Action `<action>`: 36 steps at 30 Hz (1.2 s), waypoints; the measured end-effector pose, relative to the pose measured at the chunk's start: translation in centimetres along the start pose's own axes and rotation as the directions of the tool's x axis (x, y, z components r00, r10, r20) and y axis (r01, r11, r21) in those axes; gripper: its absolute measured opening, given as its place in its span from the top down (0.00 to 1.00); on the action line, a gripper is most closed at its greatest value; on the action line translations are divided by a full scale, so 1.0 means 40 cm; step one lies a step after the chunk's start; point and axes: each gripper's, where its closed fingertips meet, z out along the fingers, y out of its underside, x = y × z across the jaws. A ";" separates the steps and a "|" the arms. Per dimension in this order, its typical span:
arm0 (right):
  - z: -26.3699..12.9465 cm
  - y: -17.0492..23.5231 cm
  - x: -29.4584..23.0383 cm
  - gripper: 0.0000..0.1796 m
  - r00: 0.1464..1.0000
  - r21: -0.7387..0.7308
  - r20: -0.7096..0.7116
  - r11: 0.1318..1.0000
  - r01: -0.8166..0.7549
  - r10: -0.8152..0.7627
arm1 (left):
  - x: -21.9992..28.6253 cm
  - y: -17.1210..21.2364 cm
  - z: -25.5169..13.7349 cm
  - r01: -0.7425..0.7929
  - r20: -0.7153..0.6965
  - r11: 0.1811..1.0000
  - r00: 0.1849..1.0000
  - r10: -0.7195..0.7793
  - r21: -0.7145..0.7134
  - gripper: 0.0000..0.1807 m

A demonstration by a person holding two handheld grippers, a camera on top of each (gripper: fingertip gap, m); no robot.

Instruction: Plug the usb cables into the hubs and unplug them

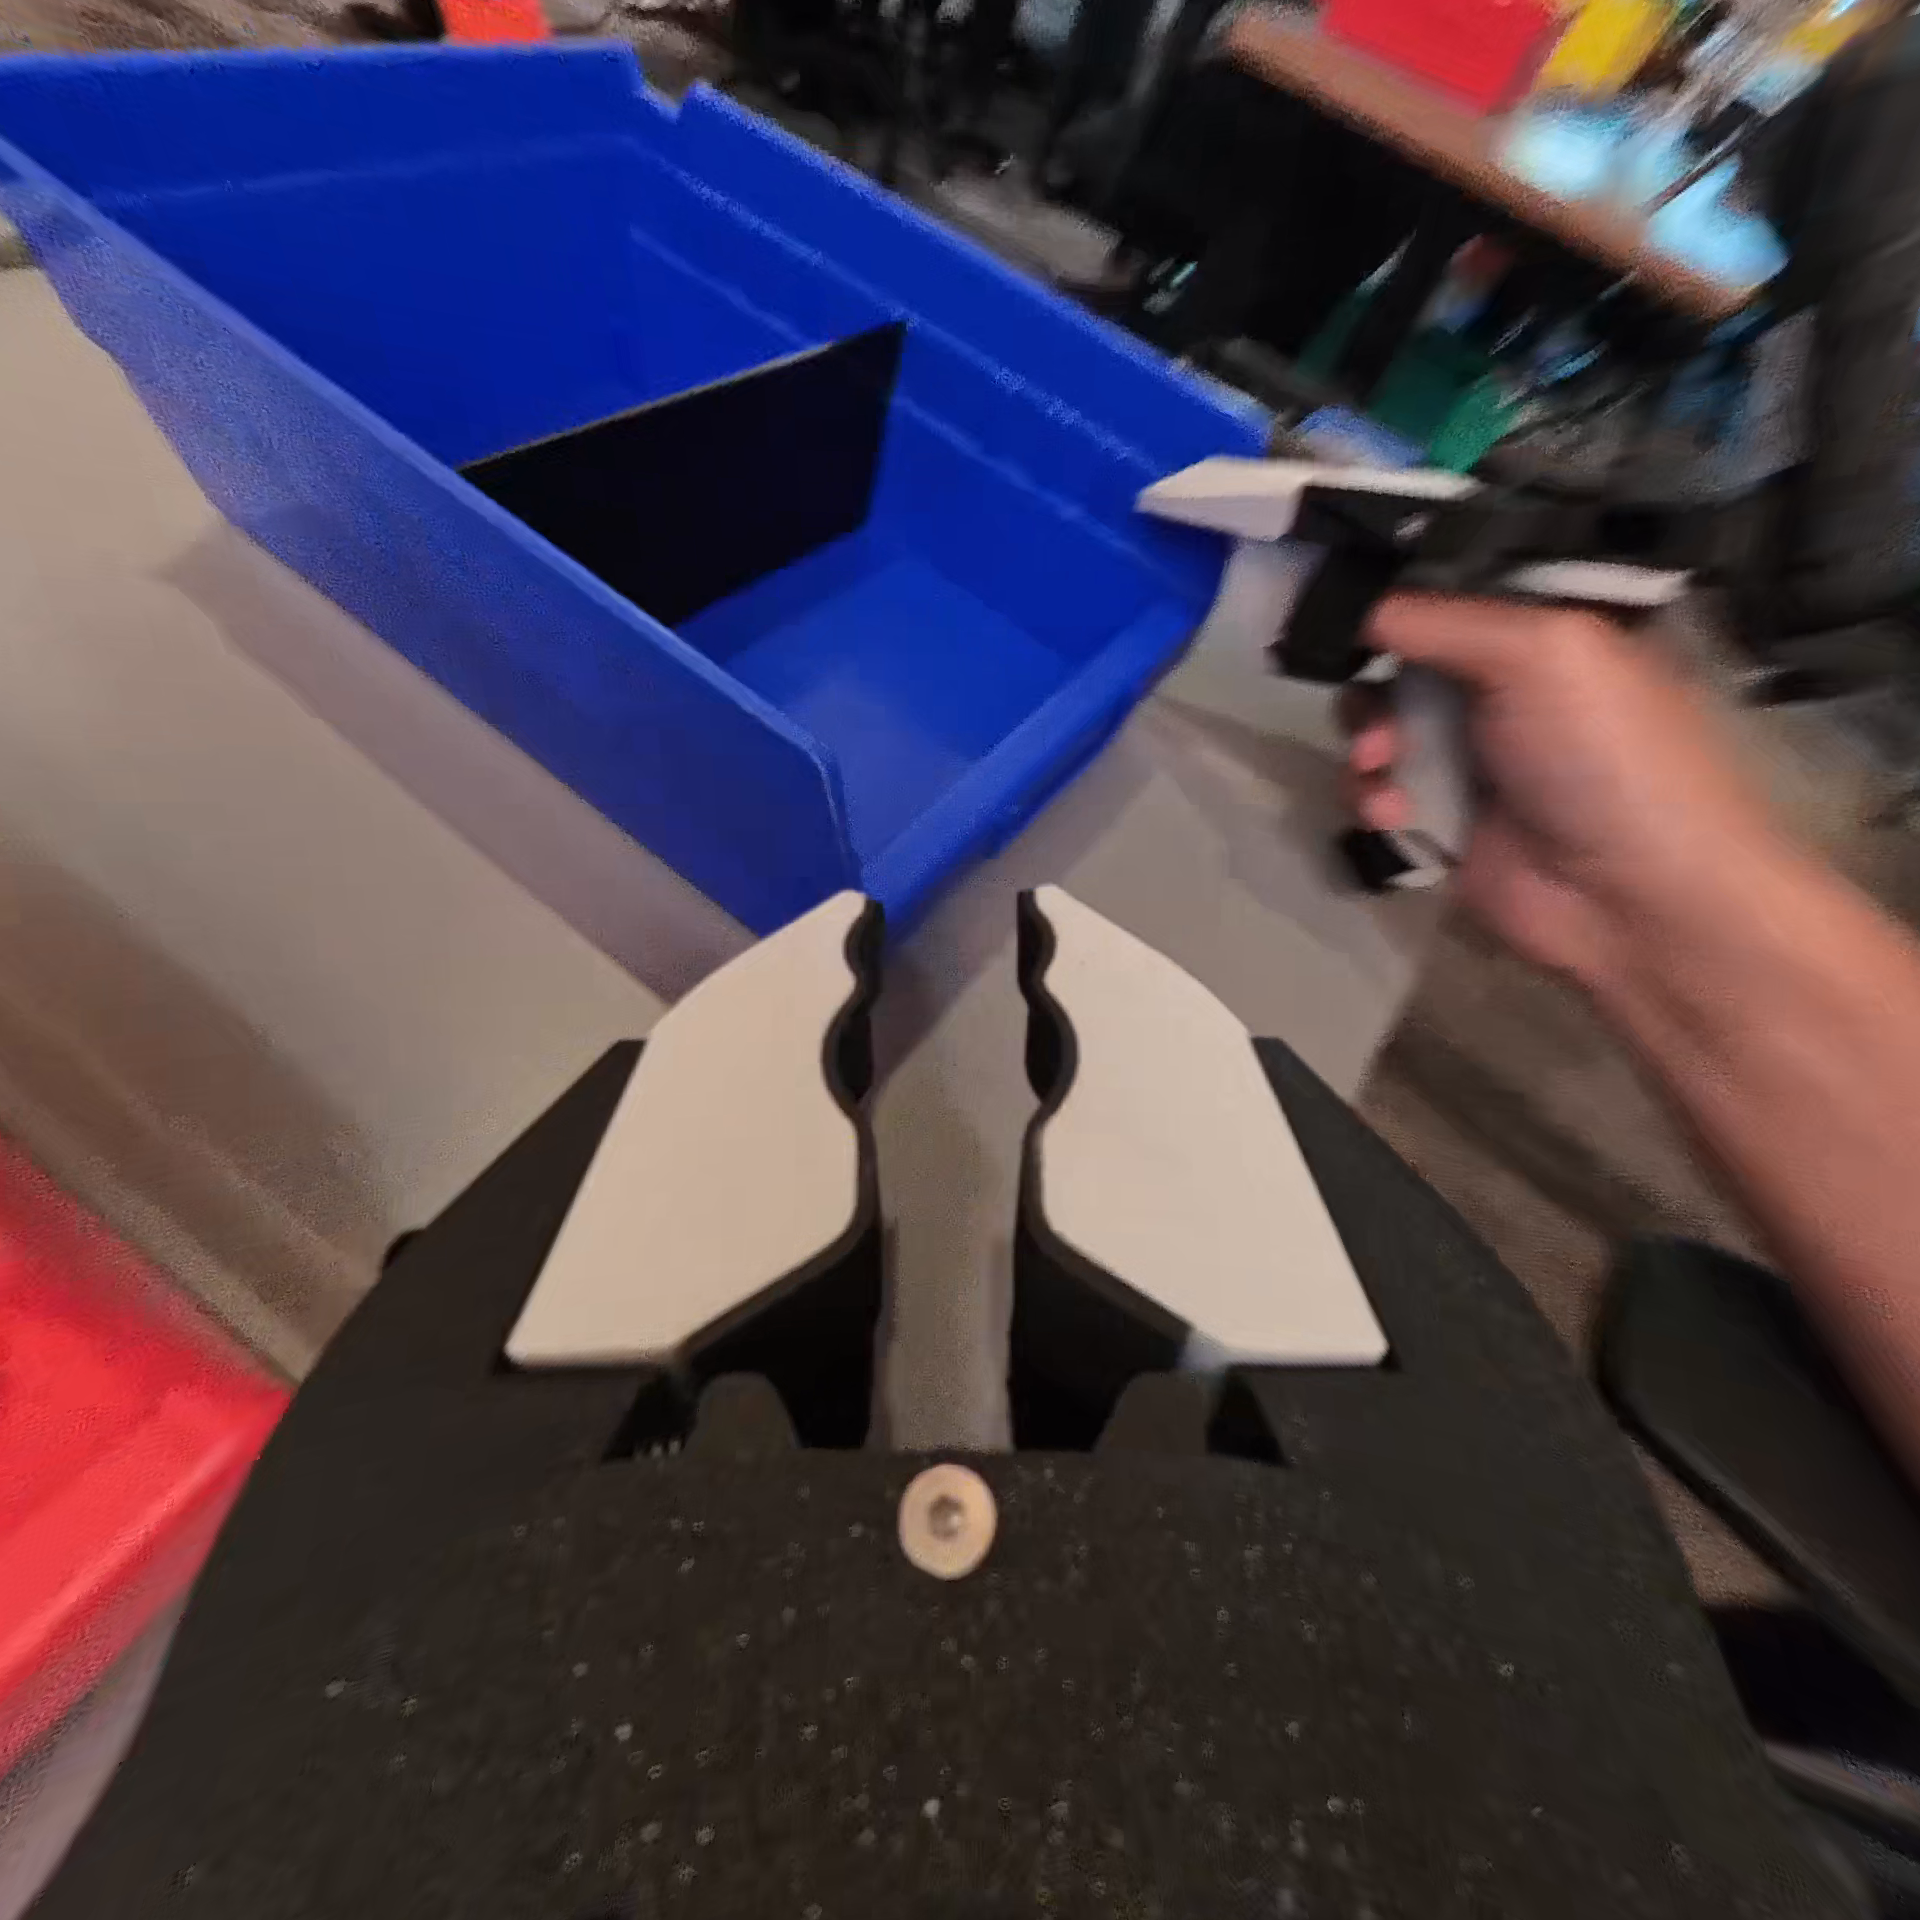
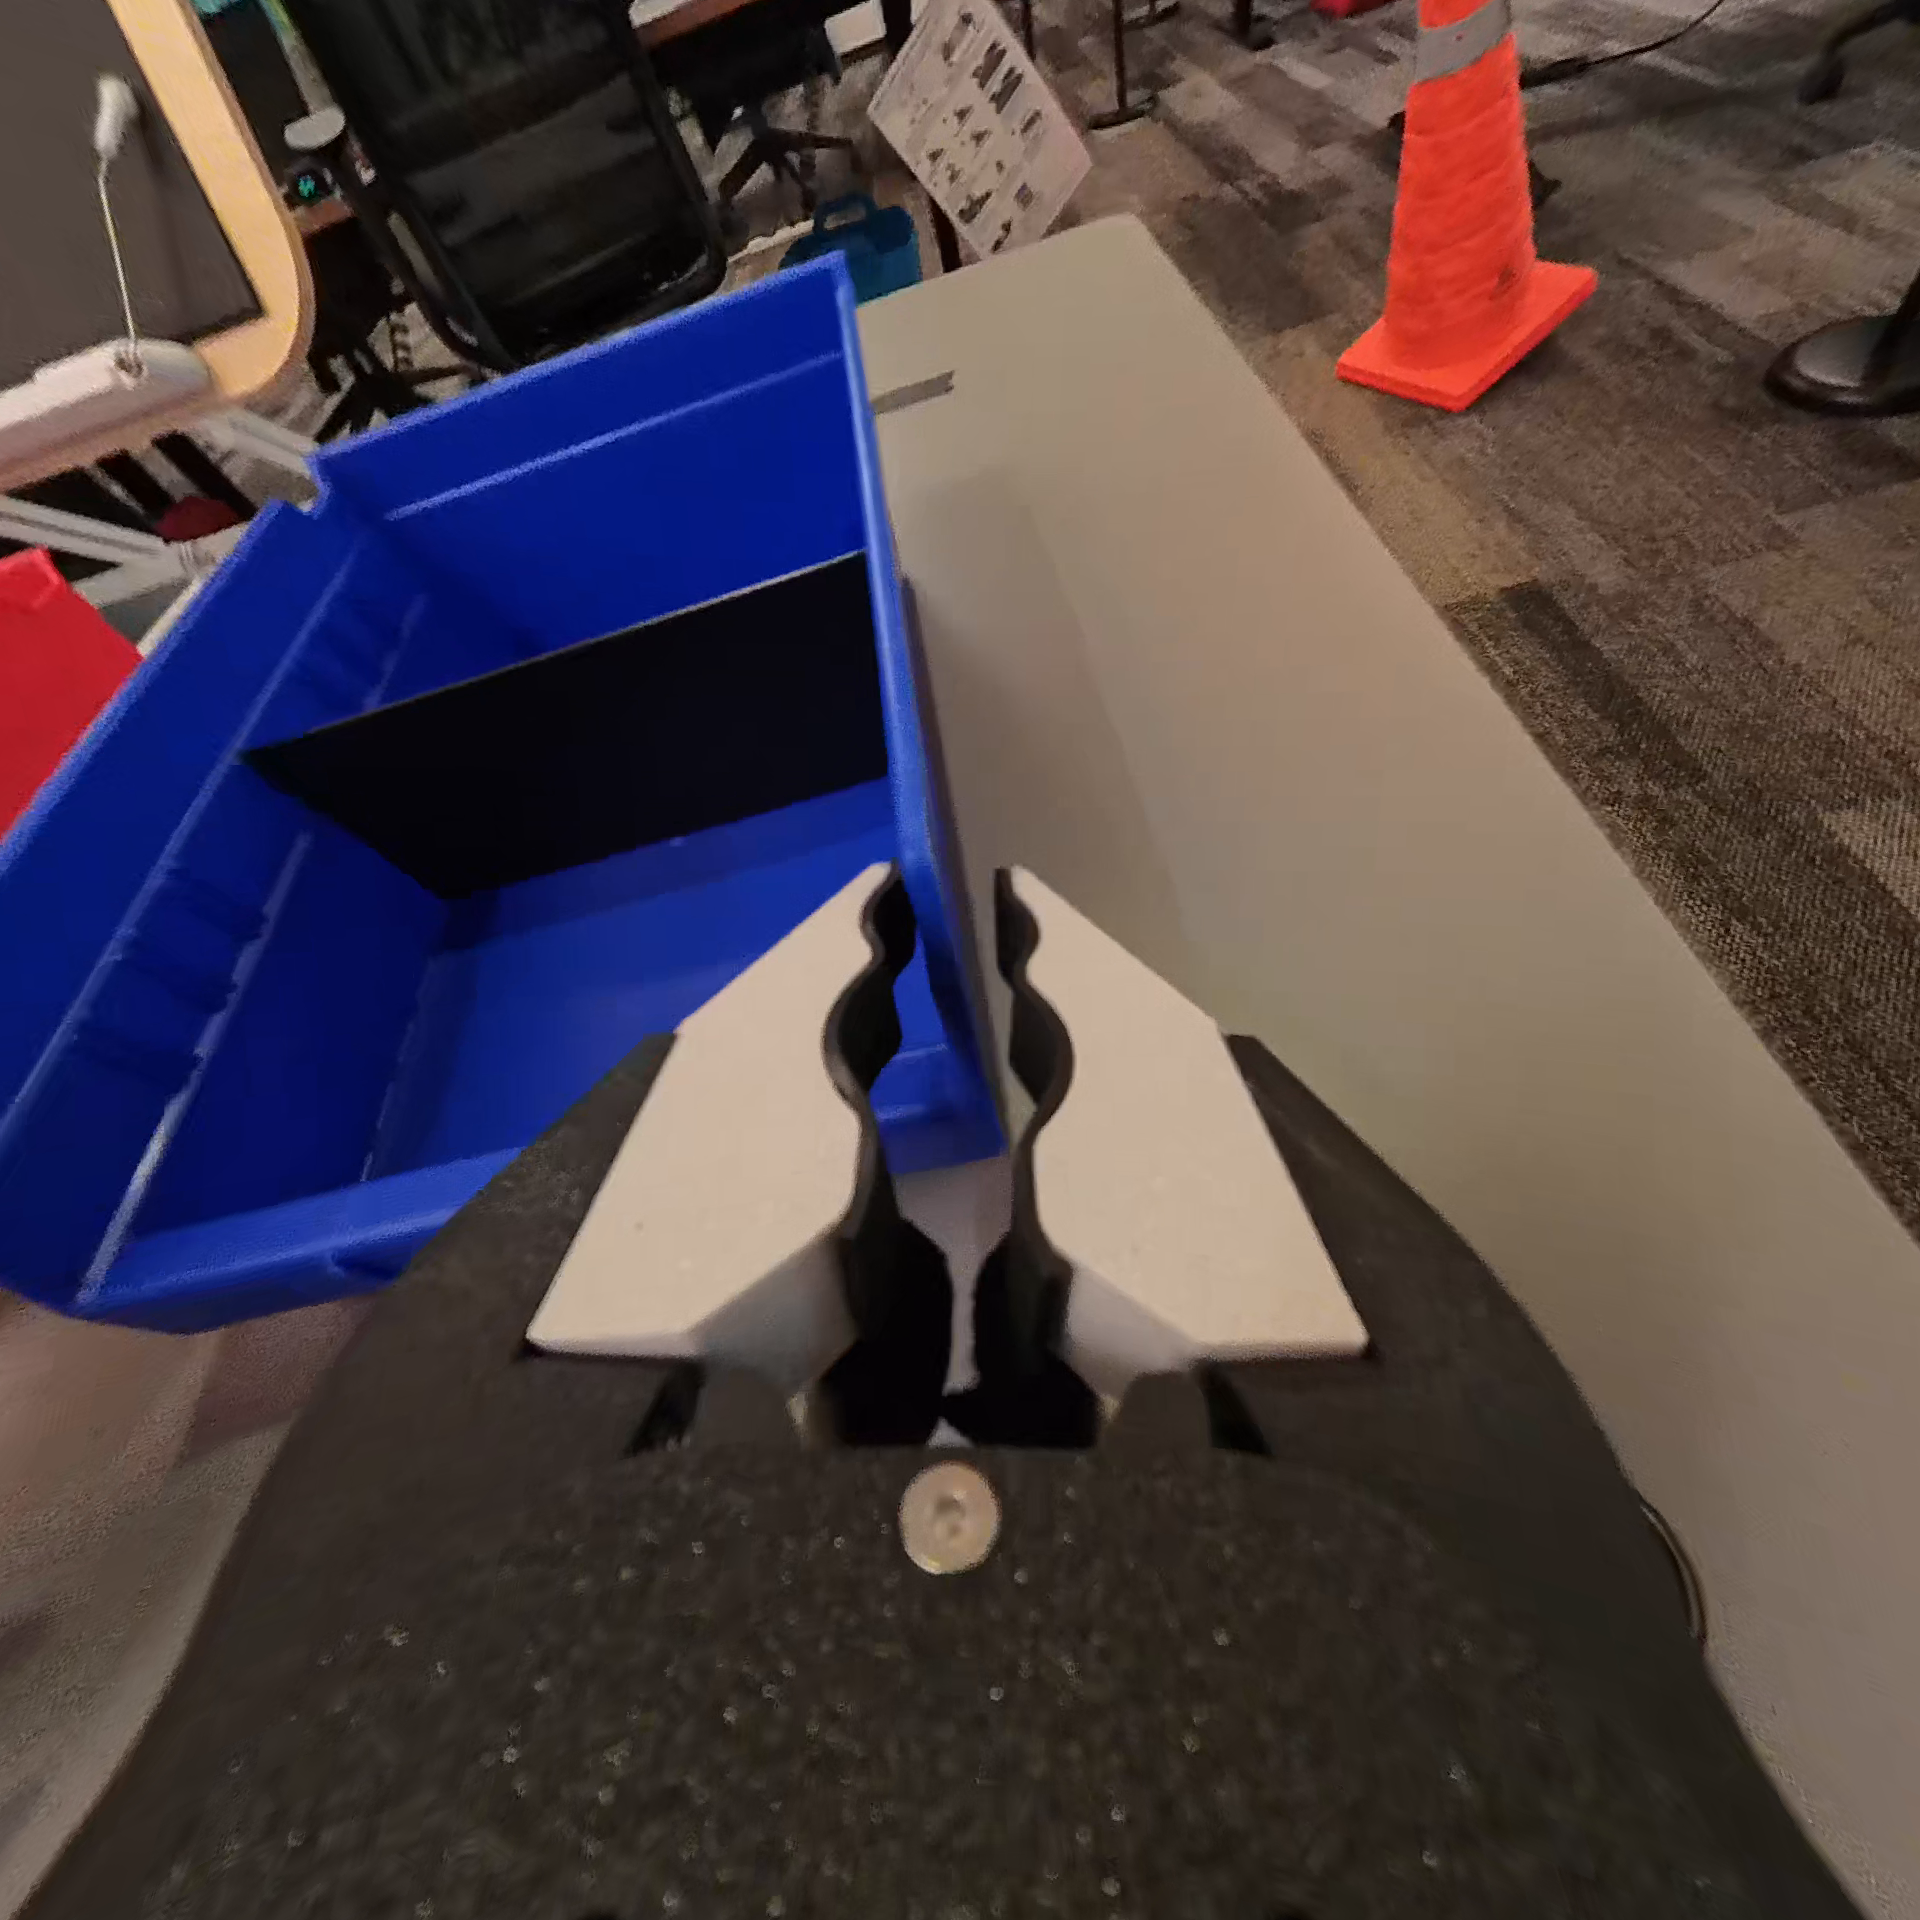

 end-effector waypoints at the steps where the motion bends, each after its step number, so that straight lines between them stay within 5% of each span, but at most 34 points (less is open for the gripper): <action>1: -0.010 -0.012 0.002 0.91 1.000 0.019 -0.012 1.000 -0.007 0.008 | 0.004 -0.009 -0.047 0.029 -0.041 0.999 0.999 -0.028 0.025 0.87; 7: -0.115 -0.163 -0.134 0.85 0.962 0.238 -0.137 0.935 0.263 -0.236 | -0.183 -0.105 -0.359 -0.064 0.230 0.974 0.973 0.013 0.216 0.84; 10: -0.128 -0.125 -0.406 0.84 0.901 0.245 0.069 0.883 0.401 -0.428 | -0.346 -0.104 -0.516 -0.201 0.523 0.949 0.851 0.046 0.243 0.79; 13: -0.128 0.010 -0.668 0.83 0.835 0.207 0.311 0.890 0.407 -0.454 | -0.504 -0.043 -0.631 -0.275 0.745 0.946 0.664 0.057 0.173 0.73; 18: -0.026 0.192 -0.808 0.73 0.863 0.067 0.326 0.920 0.386 -0.386 | -0.571 0.118 -0.517 0.020 0.537 0.997 0.842 -0.057 0.075 0.65; 21: 0.046 0.274 -0.797 0.88 0.903 -0.088 0.257 0.923 0.376 -0.343 | -0.607 0.146 -0.480 0.057 0.545 0.997 0.836 -0.071 0.042 0.85; 26: 0.072 0.264 -0.811 0.96 0.934 -0.127 0.232 0.944 0.305 -0.271 | -0.641 0.128 -0.476 0.066 0.564 0.996 0.821 -0.084 0.052 0.91; 31: 0.033 0.263 -0.890 0.98 0.941 -0.083 0.215 0.955 0.285 -0.262 | -0.671 0.135 -0.559 0.060 0.653 0.998 0.754 -0.065 0.031 0.96; 36: 0.000 0.270 -1.105 0.98 0.907 0.010 0.283 0.947 0.322 -0.312 | -0.738 0.138 -0.765 0.037 0.730 0.993 0.675 -0.108 0.113 0.97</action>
